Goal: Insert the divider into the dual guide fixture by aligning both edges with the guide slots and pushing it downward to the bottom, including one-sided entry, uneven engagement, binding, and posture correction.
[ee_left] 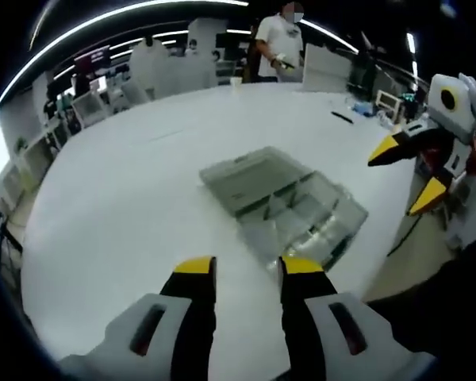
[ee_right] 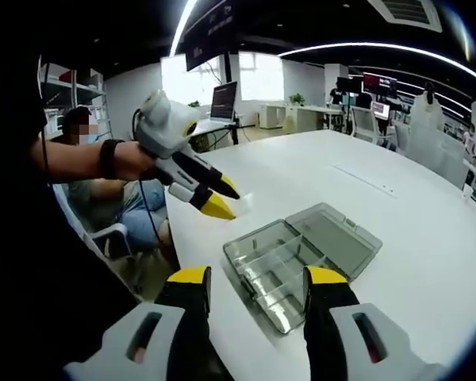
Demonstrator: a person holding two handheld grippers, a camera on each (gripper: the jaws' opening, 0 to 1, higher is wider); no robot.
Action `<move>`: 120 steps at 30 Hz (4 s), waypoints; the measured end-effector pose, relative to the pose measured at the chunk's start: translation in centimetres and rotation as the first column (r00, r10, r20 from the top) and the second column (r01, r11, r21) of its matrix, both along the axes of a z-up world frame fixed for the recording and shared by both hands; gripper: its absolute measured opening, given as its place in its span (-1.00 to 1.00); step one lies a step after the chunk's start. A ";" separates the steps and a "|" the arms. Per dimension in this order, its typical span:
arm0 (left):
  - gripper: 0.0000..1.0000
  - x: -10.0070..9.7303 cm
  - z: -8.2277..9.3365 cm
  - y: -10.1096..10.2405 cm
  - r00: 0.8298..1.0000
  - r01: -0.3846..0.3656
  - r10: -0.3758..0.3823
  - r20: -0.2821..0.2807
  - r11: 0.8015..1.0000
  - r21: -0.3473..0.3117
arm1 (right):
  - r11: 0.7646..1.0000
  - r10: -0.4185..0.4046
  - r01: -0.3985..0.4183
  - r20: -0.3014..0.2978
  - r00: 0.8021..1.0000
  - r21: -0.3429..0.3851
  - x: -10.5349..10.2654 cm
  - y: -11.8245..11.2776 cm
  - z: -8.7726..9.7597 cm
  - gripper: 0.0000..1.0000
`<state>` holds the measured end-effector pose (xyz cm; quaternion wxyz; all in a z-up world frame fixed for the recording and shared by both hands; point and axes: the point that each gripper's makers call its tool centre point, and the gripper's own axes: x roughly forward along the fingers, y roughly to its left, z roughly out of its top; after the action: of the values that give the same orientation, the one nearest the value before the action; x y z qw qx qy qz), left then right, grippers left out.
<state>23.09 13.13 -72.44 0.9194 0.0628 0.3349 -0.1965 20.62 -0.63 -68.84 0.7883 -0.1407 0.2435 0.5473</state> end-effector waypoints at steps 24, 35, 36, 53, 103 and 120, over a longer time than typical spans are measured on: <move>-0.43 -0.2 2.7 -3.4 0.973 0.097 -0.110 0.203 0.993 0.074 | 1.000 -0.003 0.003 -0.012 1.000 0.019 0.5 0.7 1.1 -0.30; -0.43 -0.3 2.7 -4.7 0.953 0.145 -0.174 0.247 0.981 0.129 | 0.999 0.002 0.000 -0.047 0.999 0.053 0.6 1.5 1.4 -0.36; -0.43 -0.4 2.6 -4.8 0.951 0.151 -0.182 0.249 0.979 0.137 | 0.998 0.000 0.002 -0.052 0.999 0.055 0.7 1.5 1.4 -0.36; -0.43 -0.3 2.8 -6.5 0.914 0.232 -0.277 0.298 0.956 0.176 | 0.998 0.022 -0.017 -0.092 0.996 0.054 1.6 2.7 1.3 -0.48; -0.40 -1.0 4.2 -9.6 0.861 0.315 -0.363 0.357 0.931 0.186 | 0.991 -0.034 0.067 -0.266 0.963 0.115 2.2 3.6 1.0 -1.00; -0.37 -1.2 4.0 -9.4 0.878 0.300 -0.334 0.344 0.942 0.147 | 0.994 -0.022 0.048 -0.243 0.970 0.100 1.6 3.3 1.2 -1.00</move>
<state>21.88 3.76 -68.47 0.9169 0.1932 0.1526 -0.3142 22.18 2.63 -67.61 0.7686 -0.0271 0.3111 0.5583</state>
